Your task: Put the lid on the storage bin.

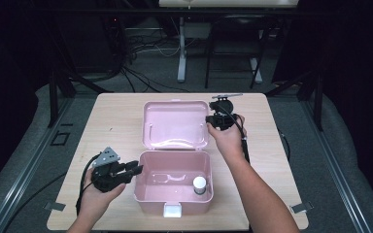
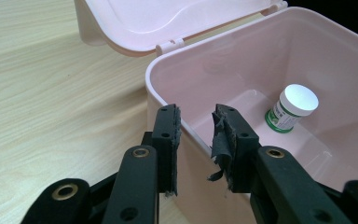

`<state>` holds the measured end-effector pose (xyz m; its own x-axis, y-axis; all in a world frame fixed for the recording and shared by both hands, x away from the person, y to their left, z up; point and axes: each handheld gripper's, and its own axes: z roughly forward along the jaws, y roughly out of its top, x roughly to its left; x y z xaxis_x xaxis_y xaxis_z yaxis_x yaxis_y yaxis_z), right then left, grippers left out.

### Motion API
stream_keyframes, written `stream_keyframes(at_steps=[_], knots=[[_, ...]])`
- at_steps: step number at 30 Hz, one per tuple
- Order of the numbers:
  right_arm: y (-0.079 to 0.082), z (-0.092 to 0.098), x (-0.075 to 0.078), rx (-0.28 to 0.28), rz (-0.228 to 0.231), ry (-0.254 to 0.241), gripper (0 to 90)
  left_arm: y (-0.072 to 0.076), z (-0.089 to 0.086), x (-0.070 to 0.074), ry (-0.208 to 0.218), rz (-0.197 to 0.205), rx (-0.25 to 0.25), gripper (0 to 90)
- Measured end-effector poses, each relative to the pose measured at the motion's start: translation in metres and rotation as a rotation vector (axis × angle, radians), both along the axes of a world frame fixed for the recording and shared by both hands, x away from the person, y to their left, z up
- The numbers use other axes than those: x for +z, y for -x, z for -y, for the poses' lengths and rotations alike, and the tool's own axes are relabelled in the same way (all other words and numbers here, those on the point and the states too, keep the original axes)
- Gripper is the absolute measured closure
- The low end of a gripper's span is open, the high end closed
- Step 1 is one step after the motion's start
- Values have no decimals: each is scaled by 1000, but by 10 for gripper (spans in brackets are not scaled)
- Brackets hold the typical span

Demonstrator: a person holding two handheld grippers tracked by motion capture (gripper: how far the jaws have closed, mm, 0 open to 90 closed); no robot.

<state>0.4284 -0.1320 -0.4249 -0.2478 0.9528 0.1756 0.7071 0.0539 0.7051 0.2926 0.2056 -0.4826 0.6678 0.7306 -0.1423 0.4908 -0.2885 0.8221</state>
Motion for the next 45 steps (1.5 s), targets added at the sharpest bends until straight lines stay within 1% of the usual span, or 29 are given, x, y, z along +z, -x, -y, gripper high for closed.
stream_keyframes(at_steps=[5, 8, 11, 12, 13, 17, 29, 34, 35, 38, 45], knots=[[2, 1, 3, 1, 3, -11, 865, 0, 0, 0, 1, -1, 2, 706], [4, 1, 5, 6, 16, -5, 866, 0, 0, 0, 0, 0, 2, 706], [7, 2, 8, 8, 20, -12, 867, 0, 0, 0, 1, 0, 3, 706], [7, 3, 8, 15, 31, -9, 867, 0, 0, 0, 1, -1, 4, 706], [8, 2, 9, 13, 28, -13, 867, 0, 0, 0, 1, 0, 4, 706], [12, 3, 12, 21, 42, -8, 868, 0, 0, 0, 1, -1, 5, 706], [22, 5, 18, 35, 74, -12, 871, 0, 0, 0, 2, -1, 5, 707], [27, 5, 21, 52, 103, 3, 871, 0, 0, 0, 2, -1, 6, 708], [28, 5, 21, 52, 103, 3, 871, 0, 0, 0, 2, -1, 6, 708], [31, 6, 22, 59, 119, -5, 871, 0, 0, 0, 2, -1, 7, 708], [36, 8, 23, 60, 134, -28, 874, 0, 0, 0, 7, -3, 11, 709]])
